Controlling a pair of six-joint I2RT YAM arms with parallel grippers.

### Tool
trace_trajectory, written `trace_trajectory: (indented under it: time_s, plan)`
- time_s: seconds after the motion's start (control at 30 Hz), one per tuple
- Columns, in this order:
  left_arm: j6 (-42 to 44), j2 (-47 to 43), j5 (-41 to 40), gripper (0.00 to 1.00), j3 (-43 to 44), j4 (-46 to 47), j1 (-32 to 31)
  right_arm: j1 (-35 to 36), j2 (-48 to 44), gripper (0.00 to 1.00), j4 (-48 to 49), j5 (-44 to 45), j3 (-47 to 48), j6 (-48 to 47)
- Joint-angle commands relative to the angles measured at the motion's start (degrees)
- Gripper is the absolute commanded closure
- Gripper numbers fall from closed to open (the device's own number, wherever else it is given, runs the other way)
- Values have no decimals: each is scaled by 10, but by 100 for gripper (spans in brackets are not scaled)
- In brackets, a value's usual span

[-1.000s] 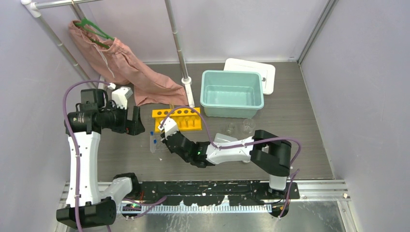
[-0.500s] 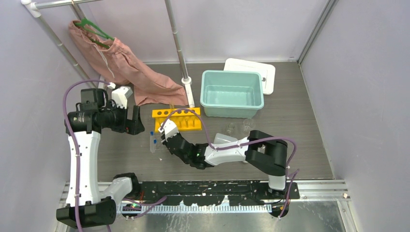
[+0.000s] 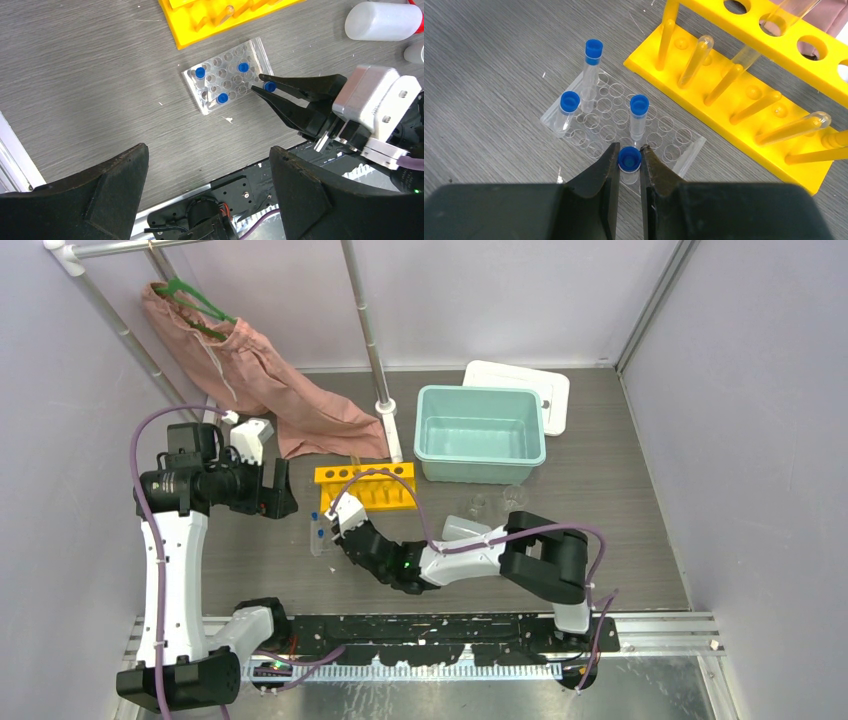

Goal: Organize the chemistry lab equipment

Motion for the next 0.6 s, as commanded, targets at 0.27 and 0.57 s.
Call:
trace_trajectory:
  time_s: [0.27, 0.57]
  plan:
    - [3, 0, -1, 9, 23, 13, -1, 4, 26, 99, 40, 28, 7, 3]
    - [7, 1, -1, 9, 23, 13, -1, 7, 0, 83, 31, 44, 0, 13]
